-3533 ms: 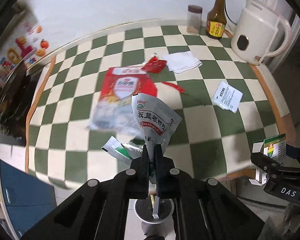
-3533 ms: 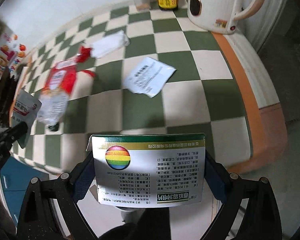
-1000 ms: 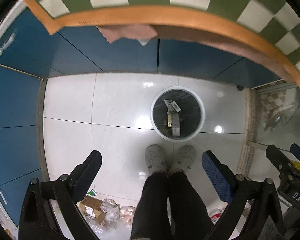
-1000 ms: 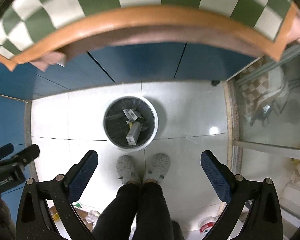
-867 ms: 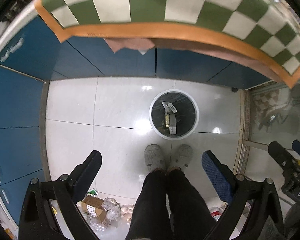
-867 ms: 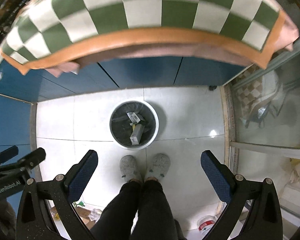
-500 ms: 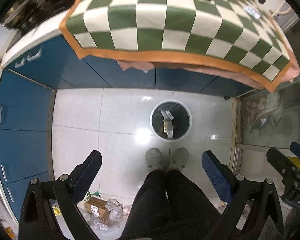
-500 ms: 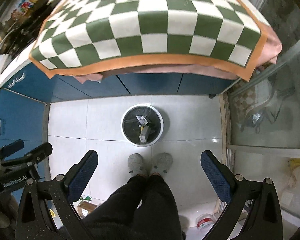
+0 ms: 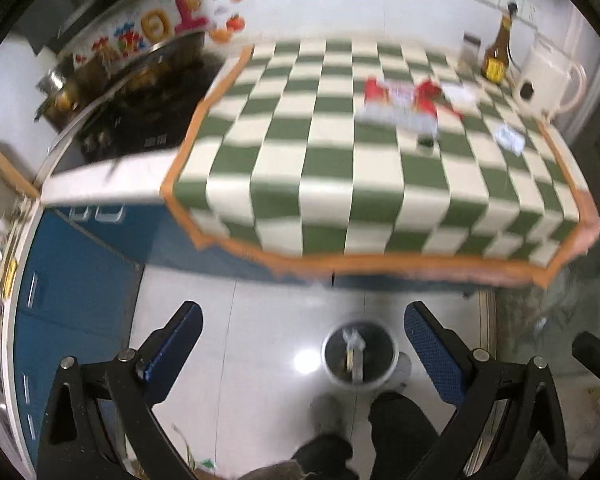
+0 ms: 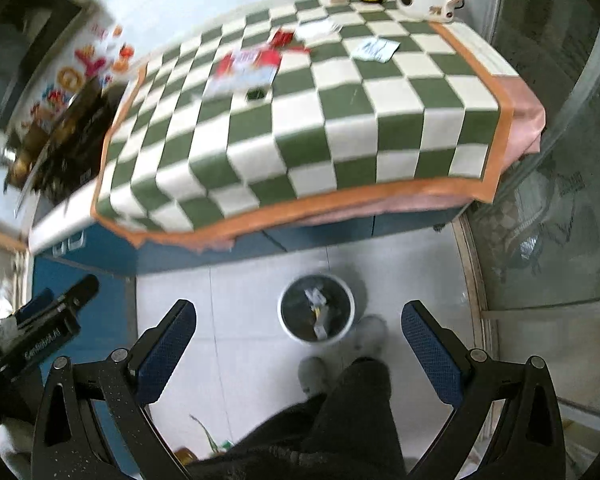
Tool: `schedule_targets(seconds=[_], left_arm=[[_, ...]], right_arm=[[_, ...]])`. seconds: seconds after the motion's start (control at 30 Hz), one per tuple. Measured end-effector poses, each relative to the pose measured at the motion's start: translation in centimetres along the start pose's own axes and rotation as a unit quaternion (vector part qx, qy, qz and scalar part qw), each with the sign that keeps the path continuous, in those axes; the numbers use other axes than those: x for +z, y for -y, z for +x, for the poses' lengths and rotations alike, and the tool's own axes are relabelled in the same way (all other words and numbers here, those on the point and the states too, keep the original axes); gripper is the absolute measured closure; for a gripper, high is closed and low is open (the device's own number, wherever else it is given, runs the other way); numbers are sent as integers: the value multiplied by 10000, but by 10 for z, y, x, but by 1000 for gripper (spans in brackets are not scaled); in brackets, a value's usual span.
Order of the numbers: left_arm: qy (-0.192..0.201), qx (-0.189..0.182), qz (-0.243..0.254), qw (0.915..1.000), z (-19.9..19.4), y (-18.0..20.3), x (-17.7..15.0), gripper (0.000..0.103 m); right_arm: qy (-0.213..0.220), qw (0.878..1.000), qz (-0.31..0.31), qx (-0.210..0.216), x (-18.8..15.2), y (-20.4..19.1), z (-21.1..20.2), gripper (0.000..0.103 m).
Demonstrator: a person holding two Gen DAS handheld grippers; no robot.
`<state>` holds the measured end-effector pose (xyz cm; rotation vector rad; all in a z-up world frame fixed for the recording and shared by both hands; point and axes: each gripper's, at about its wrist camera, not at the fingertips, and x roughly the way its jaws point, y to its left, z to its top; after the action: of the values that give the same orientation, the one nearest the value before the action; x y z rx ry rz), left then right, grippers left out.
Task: Collect trash
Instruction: 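Raise both tools back toward the counter, then grasp the small dark scrap with left tool while right tool grasps the white paper slip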
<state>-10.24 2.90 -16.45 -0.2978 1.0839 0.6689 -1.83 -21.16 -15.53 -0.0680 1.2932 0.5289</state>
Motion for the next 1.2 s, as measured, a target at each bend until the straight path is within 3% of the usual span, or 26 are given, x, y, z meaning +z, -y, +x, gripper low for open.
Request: schedule_targets(seconds=[0.17, 0.27, 0.43, 0.5, 0.53, 0.57, 0.63, 0.7, 0.8, 0.97, 1.07, 1.1, 1.13, 1.17, 1.2], left_arm=[[58, 209, -84, 9997, 21, 24, 64, 0], [-152, 321, -195, 9992, 52, 46, 103, 0], [-745, -299, -469, 9957, 117, 87, 136, 1], [-936, -488, -359, 9938, 149, 111, 146, 9], [-1001, -536, -306, 9931, 160, 121, 151, 21], [-1091, -597, -267, 9919, 174, 130, 156, 32], [-1204, -646, -238, 9903, 192, 144, 165, 41], [-1230, -646, -231, 9900, 208, 155, 173, 43], [-1279, -635, -212, 9895, 225, 164, 182, 74], [-1131, -421, -65, 9927, 228, 168, 185, 81], [-1044, -156, 10, 9944, 222, 168, 183, 82], [-1028, -86, 5, 9947, 220, 167, 181, 82], [-1026, -4, -2, 9947, 217, 166, 178, 82], [-1043, 105, -15, 9945, 214, 164, 175, 82], [-1070, 165, -25, 9941, 212, 162, 171, 82]], right_arm=[[171, 9998, 132, 10, 82, 29, 15, 0], [251, 9992, 309, -28, 150, 57, 38, 0], [120, 9986, 468, -203, 249, 101, 94, 0], [-41, 9986, 489, -178, 283, 118, 126, 0], [-154, 9986, 464, -217, 300, 125, 143, 1], [-234, 9985, 432, -226, 310, 130, 155, 4], [-363, 9983, 424, -180, 325, 138, 176, 13], [-531, 9973, 493, -98, 341, 146, 198, 21], [-519, 9972, 537, -94, 357, 149, 220, 21], [-476, 9976, 435, -242, 377, 136, 257, 19], [-282, 9969, -161, -721, 380, 110, 267, 26], [-184, 9948, -378, -925, 379, 100, 271, 31], [-67, 9922, -606, -1084, 378, 91, 272, 51], [-1, 9914, -750, -1070, 378, 86, 272, 81], [4, 9912, -823, -1038, 377, 82, 273, 96]])
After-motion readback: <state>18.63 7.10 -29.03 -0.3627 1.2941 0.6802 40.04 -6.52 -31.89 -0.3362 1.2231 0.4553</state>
